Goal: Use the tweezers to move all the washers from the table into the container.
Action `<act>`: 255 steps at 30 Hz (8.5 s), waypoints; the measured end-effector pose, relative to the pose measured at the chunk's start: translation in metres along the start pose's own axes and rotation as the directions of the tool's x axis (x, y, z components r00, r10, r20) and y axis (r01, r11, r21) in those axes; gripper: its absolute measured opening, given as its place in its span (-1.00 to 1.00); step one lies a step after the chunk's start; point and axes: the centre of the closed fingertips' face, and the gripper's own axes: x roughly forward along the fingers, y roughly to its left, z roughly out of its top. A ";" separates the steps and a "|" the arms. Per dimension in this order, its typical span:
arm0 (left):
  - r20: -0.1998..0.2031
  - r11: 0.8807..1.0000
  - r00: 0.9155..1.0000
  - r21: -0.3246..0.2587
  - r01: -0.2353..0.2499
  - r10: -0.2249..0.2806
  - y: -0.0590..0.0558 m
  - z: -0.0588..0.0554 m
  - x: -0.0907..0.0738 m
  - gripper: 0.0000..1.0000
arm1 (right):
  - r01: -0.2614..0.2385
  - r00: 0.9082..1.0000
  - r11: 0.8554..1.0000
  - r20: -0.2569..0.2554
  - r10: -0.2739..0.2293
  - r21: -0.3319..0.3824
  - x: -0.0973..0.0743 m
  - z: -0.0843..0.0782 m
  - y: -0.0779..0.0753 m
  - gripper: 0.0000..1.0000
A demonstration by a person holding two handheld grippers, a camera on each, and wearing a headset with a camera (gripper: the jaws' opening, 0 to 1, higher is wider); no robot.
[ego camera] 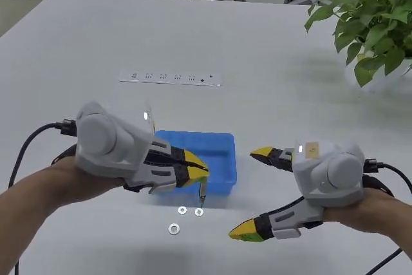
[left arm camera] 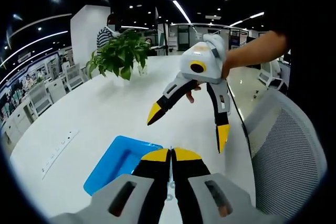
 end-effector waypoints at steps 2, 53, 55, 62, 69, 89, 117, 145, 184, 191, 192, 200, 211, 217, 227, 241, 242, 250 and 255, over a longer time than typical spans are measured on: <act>-0.003 1.000 1.000 -0.003 0.003 -0.003 -0.001 -0.002 0.001 -0.91 | -0.001 1.000 1.000 -0.003 0.001 0.002 0.001 -0.001 0.000 0.90; -0.025 0.998 0.998 0.011 0.056 -0.055 -0.008 -0.023 0.007 -0.90 | -0.132 0.990 0.985 -0.058 0.126 -0.111 0.029 -0.004 0.026 0.13; -0.027 0.998 0.998 0.016 0.061 -0.060 -0.009 -0.023 0.007 -0.90 | -0.144 0.988 0.982 -0.065 0.137 -0.124 0.031 -0.004 0.027 0.07; -0.038 0.996 0.996 0.048 0.078 -0.077 -0.010 -0.024 0.007 -0.90 | -0.196 0.979 0.965 -0.094 0.181 -0.175 0.041 -0.001 0.031 -0.16; -0.049 0.994 0.995 0.050 0.093 -0.090 -0.010 -0.026 0.005 -0.90 | -0.241 0.968 0.948 -0.128 0.218 -0.207 0.053 0.000 0.033 -0.34; -0.061 0.993 0.993 0.043 0.108 -0.105 -0.012 -0.027 0.004 -0.90 | -0.330 0.936 0.897 -0.223 0.272 -0.292 0.076 -0.005 0.034 -0.76; -0.045 0.997 0.997 0.020 0.071 -0.070 -0.007 -0.024 0.000 -0.82 | -0.333 0.935 0.894 -0.228 0.272 -0.299 0.074 -0.004 0.034 -0.82; 0.012 0.990 0.997 -0.121 -0.076 0.078 0.000 -0.036 -0.027 0.35 | -0.309 0.948 0.898 -0.175 0.265 -0.313 0.046 0.038 0.028 -0.82; 0.015 0.972 0.985 -0.169 -0.166 0.171 0.010 -0.042 -0.041 0.98 | -0.208 0.974 0.926 -0.152 0.167 -0.315 0.054 0.040 -0.035 -0.81; 0.014 0.971 0.985 -0.169 -0.166 0.171 0.016 -0.039 -0.039 0.98 | -0.211 0.971 0.931 -0.170 0.166 -0.299 0.062 0.027 -0.041 -0.81; 0.015 0.972 0.985 -0.169 -0.165 0.170 0.016 -0.038 -0.038 0.98 | -0.208 0.972 0.931 -0.172 0.161 -0.299 0.063 0.025 -0.042 -0.81; 0.022 0.974 0.985 -0.158 -0.163 0.169 0.025 -0.029 -0.031 0.82 | -0.216 0.968 0.939 -0.187 0.169 -0.269 0.068 0.013 -0.046 -0.81; 0.035 0.978 0.985 -0.130 -0.164 0.170 0.043 -0.014 -0.018 0.22 | -0.230 0.963 0.941 -0.200 0.183 -0.248 0.074 0.004 -0.045 -0.80; 0.018 0.983 0.989 -0.119 -0.140 0.144 0.050 -0.012 -0.010 -0.18 | -0.232 0.962 0.944 -0.201 0.186 -0.233 0.076 0.001 -0.046 -0.80; 0.005 0.990 0.994 -0.082 -0.113 0.113 0.057 -0.009 0.008 -0.50 | -0.239 0.960 0.944 -0.204 0.194 -0.226 0.079 -0.002 -0.045 -0.80; 0.020 0.996 0.997 -0.043 -0.076 0.077 0.060 -0.002 0.026 -0.74 | -0.255 0.956 0.940 -0.203 0.210 -0.228 0.080 -0.002 -0.046 -0.80; 0.021 0.997 0.997 -0.039 -0.071 0.072 0.060 -0.001 0.027 -0.75 | -0.255 0.956 0.939 -0.203 0.210 -0.230 0.080 -0.002 -0.046 -0.80; 0.010 0.999 0.999 -0.020 -0.050 0.050 0.061 -0.005 0.031 -0.87 | -0.254 0.956 0.939 -0.206 0.208 -0.230 0.079 -0.003 -0.045 -0.79; 0.009 0.999 0.999 -0.013 -0.041 0.042 0.062 -0.007 0.033 -0.88 | -0.251 0.956 0.940 -0.210 0.203 -0.230 0.078 -0.004 -0.046 -0.78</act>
